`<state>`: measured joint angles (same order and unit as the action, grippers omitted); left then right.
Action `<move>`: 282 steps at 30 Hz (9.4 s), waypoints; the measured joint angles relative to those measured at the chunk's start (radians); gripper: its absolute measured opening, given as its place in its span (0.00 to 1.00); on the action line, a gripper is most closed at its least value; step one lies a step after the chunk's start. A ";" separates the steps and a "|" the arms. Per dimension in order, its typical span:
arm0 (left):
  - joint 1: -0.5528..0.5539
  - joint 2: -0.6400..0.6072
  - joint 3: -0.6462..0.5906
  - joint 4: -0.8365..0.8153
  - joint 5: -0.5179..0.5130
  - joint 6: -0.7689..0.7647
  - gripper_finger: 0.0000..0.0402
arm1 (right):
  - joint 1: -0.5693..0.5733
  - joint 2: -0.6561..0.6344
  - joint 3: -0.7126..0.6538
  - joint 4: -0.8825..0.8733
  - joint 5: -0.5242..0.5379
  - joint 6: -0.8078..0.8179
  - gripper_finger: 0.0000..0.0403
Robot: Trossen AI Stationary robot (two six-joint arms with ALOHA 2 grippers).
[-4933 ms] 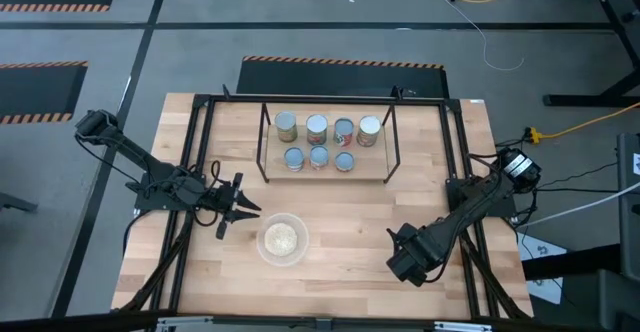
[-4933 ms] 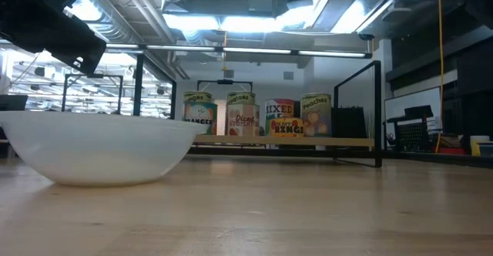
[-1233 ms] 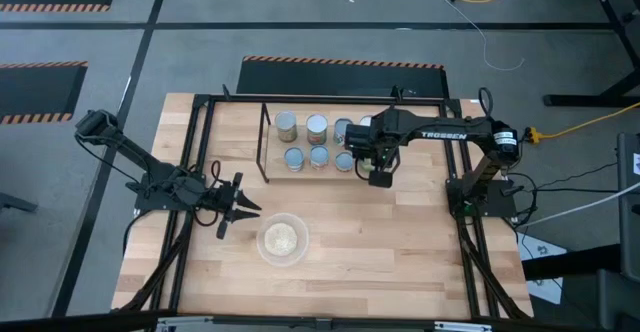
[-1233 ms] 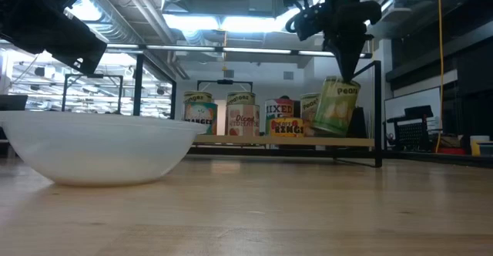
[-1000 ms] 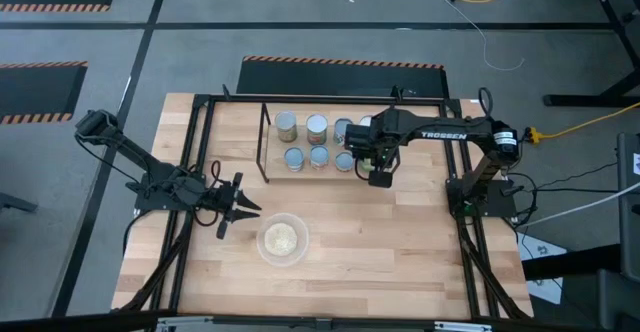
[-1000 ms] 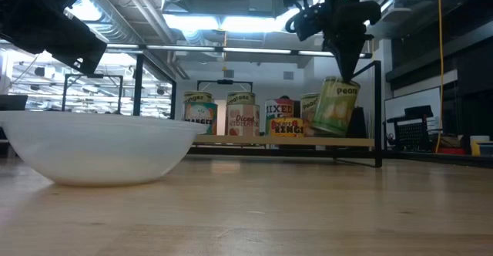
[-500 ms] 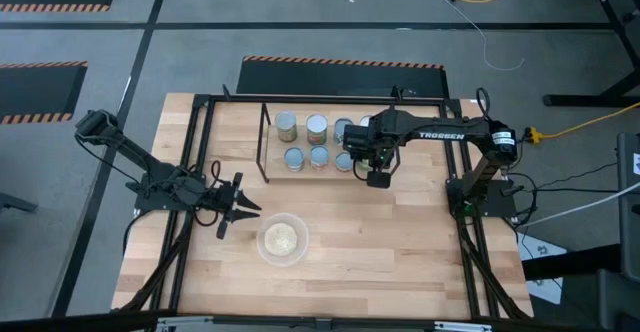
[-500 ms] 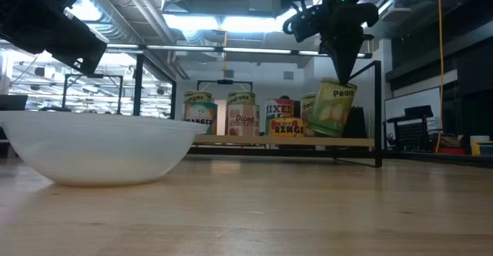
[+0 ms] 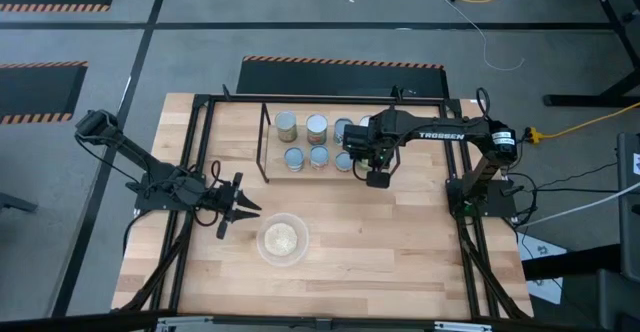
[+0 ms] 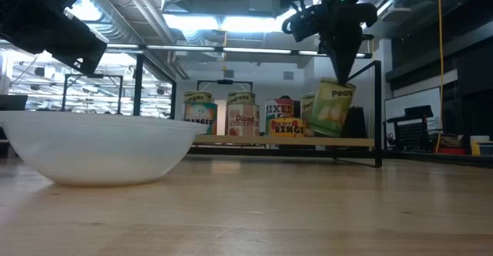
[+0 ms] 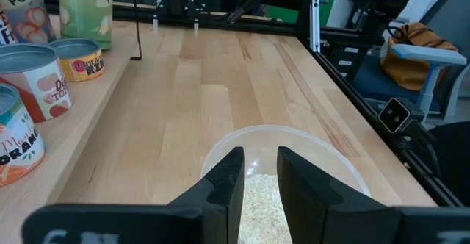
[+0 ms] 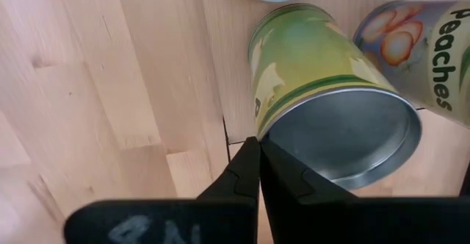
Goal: Pick and place cans onto a shelf
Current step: Put the canned pears on the shelf, then return to Home Position
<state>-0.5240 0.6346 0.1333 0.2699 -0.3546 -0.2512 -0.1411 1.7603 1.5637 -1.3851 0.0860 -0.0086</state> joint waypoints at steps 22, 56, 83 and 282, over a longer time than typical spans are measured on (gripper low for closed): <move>0.000 0.000 0.000 0.000 0.000 0.000 0.19 | 0.000 0.001 0.000 0.007 0.000 0.000 0.18; 0.000 -0.339 0.075 0.146 -0.107 0.471 0.19 | 0.183 -0.140 0.498 -0.052 0.005 -0.076 0.18; 0.000 -0.594 0.077 -0.274 -0.107 0.464 0.19 | 0.194 -1.127 -0.592 0.635 -0.054 -0.043 0.18; 0.476 -0.629 -0.126 -0.240 0.241 0.338 0.19 | 0.057 -1.745 -1.555 1.410 -0.131 -0.079 0.18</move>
<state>-0.0479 0.0059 0.0078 0.0299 -0.1135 0.0872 -0.0841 0.0151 0.0086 0.0245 -0.0454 -0.0875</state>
